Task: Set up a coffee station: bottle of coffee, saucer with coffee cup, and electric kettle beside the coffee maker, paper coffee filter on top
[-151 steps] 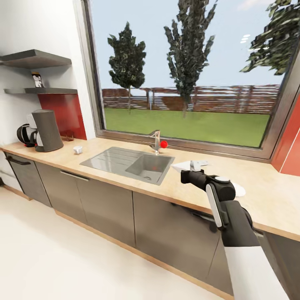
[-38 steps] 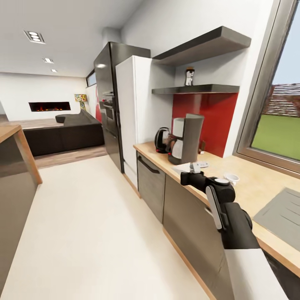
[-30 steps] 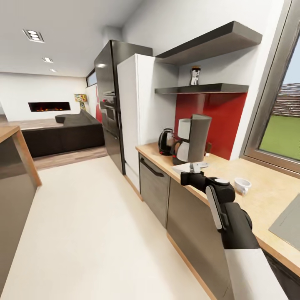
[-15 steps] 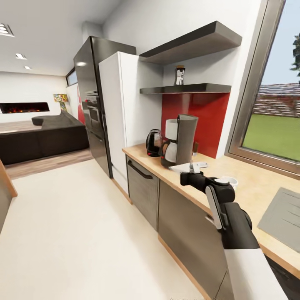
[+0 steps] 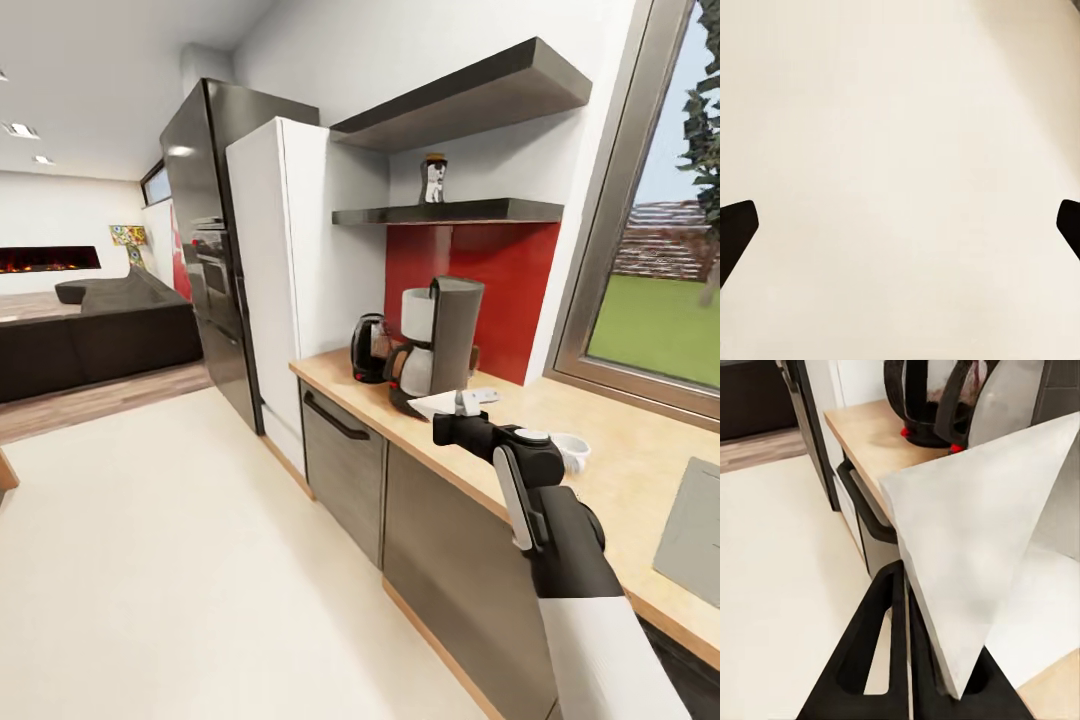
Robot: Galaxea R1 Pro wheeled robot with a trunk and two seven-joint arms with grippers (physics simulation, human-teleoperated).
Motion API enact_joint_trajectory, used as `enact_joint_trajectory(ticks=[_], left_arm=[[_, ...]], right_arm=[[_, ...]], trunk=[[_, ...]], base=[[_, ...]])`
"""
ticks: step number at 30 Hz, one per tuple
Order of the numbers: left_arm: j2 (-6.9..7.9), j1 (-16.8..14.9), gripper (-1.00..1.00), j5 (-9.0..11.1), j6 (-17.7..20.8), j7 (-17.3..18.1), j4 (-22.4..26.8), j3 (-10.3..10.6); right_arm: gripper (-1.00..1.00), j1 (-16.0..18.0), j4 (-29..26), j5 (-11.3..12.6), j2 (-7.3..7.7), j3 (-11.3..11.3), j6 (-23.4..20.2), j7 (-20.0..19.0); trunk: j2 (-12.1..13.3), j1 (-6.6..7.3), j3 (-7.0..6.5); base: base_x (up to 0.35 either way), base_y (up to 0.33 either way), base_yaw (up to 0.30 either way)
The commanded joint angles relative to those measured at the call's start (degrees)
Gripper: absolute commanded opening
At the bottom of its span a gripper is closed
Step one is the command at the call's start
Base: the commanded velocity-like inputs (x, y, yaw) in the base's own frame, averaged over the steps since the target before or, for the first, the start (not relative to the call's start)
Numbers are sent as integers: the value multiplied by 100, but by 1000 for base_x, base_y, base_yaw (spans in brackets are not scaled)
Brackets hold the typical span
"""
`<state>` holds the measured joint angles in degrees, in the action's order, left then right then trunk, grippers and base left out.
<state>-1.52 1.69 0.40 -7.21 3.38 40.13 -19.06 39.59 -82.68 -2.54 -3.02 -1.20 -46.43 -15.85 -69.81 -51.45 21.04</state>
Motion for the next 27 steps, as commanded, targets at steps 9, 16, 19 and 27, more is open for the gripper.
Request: enact_joint_trajectory(ticks=[9, 16, 19, 27], left_arm=[[-6, 1, 100, 4, 0, 35, 6, -24], [-6, -1, 100, 4, -5, 38, 4, -27], [-6, 0, 100, 4, -7, 34, 4, -27], [-6, -1, 100, 4, -8, 34, 4, -27]], right_arm=[[-100, 5, -3, -43, -3, -3, -24, 38], [-100, 5, -8, -37, -4, -3, -24, 38], [-100, 5, -4, -36, -3, -3, -24, 38], [-100, 5, -2, -36, -5, -11, -24, 38]], trunk=[[-4, -3, 5], [-4, -3, 5], [-4, -3, 5], [-4, -3, 5]], base=[[261, 217, -22], [239, 199, -198], [77, 65, -252], [16, 20, -259]])
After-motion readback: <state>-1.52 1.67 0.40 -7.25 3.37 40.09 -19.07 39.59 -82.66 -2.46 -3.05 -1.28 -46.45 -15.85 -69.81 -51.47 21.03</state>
